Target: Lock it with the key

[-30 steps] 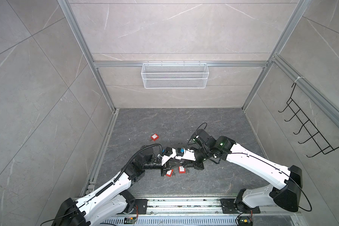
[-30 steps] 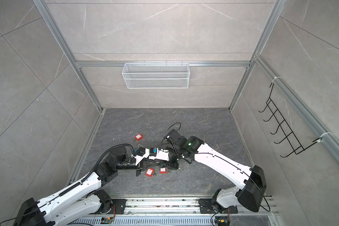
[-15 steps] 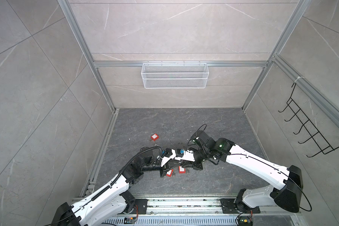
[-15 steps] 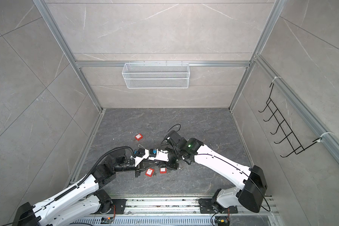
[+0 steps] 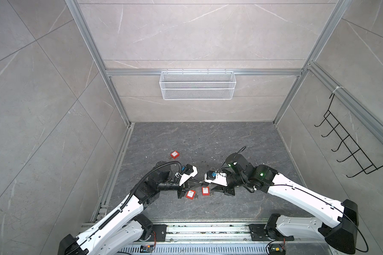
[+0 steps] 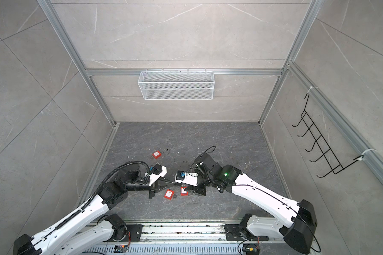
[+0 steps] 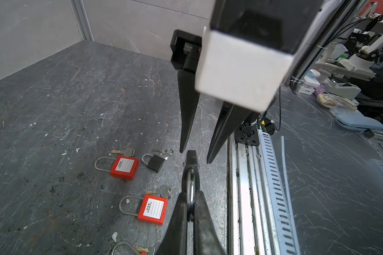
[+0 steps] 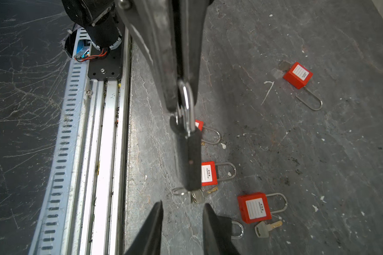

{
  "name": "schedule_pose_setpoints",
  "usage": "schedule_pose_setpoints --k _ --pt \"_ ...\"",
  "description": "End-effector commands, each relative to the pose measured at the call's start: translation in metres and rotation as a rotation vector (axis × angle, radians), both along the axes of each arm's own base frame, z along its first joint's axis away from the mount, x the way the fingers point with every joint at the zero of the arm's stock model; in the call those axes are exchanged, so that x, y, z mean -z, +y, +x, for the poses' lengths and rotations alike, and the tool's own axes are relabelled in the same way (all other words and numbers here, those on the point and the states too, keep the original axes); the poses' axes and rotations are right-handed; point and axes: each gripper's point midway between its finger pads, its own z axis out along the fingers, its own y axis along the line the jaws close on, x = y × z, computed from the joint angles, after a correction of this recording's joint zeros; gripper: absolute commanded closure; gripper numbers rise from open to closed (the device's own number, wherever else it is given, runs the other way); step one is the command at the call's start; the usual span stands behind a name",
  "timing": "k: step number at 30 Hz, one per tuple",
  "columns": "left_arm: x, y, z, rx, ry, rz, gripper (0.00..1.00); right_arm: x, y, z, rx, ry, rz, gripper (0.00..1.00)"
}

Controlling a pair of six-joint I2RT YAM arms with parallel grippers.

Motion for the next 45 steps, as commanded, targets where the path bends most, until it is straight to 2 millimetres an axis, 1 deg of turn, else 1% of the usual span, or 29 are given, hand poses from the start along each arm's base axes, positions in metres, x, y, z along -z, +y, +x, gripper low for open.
schedule_pose_setpoints --k 1,9,17,25,27,30,35,41,45 --pt "-0.019 -0.004 -0.004 0.060 -0.048 -0.031 1.00 0.001 0.001 0.002 0.015 0.016 0.001 0.69" --pt "-0.017 -0.004 -0.005 0.069 -0.041 -0.025 1.00 -0.006 0.014 0.000 -0.031 0.040 0.039 0.75" --pt "-0.015 -0.005 -0.007 0.085 -0.032 -0.017 1.00 -0.008 0.016 -0.003 -0.058 0.040 0.050 0.80" --pt "-0.014 -0.005 -0.008 0.100 -0.033 -0.005 1.00 -0.004 0.015 -0.005 -0.078 0.047 0.031 0.96" --pt "-0.015 -0.004 -0.009 0.102 -0.036 0.001 1.00 -0.001 0.014 -0.006 -0.082 0.053 0.020 0.99" --pt "-0.016 -0.003 -0.009 0.104 -0.041 0.012 1.00 0.005 0.009 -0.005 -0.074 0.044 -0.012 1.00" --pt "-0.015 -0.002 -0.008 0.121 -0.050 0.053 1.00 0.013 0.000 -0.006 -0.070 0.038 -0.044 1.00" --pt "-0.017 0.001 0.001 0.120 -0.046 0.049 1.00 0.024 -0.011 -0.004 -0.040 0.046 -0.048 1.00" --pt "-0.016 0.003 0.009 0.117 -0.052 0.057 1.00 0.037 -0.020 0.000 -0.007 0.068 -0.060 1.00"
